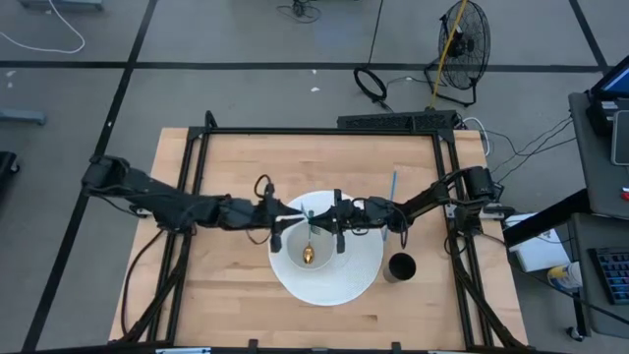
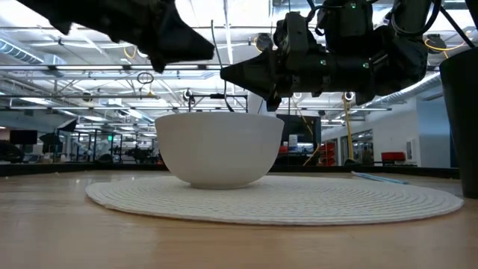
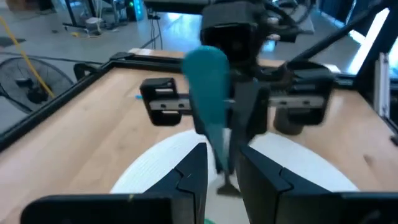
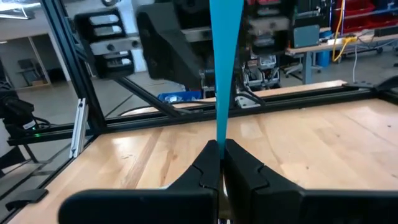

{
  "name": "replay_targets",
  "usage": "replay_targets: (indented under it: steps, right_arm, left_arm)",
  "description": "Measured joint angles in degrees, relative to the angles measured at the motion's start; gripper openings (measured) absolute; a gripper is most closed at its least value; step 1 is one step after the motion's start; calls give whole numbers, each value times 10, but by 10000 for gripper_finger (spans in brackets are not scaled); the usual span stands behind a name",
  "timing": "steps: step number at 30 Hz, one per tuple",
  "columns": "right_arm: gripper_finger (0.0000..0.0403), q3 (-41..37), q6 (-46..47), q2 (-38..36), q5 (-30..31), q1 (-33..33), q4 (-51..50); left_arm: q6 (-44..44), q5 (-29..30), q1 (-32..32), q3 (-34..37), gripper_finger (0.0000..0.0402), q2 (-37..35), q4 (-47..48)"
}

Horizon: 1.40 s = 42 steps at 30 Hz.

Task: Pick & Place Utensil
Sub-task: Put the blue fork into the white bowl on the white mat

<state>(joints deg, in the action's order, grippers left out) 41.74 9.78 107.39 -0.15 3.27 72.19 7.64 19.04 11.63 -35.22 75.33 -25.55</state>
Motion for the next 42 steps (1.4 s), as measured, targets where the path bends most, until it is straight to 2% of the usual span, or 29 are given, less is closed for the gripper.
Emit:
replay_targets:
  steps: [4,10,14,23,26,31,42]
  right_arm:
    - [0,0,-5,0,1,-1,0]
    - [0,0,-17,0,12,-2,0]
    - [0,0,-27,0,33,-2,-2]
    - [0,0,-32,0,36,-3,-2]
    - [0,0,-35,0,47,-3,-3]
    - [0,0,-45,0,50,-3,-4]
    - [2,0,-45,0,48,-5,-4]
  left_arm:
    - [14,-25,-19,0,88,28,-48]
    - [15,-27,-31,0,88,47,-89]
    - [20,-8,-30,0,88,47,-92]
    - [26,21,-30,0,87,47,-93]
    - [19,23,-30,0,70,47,-93]
    - [8,21,-30,0,10,47,-95]
    - [-1,18,-30,0,7,47,-95]
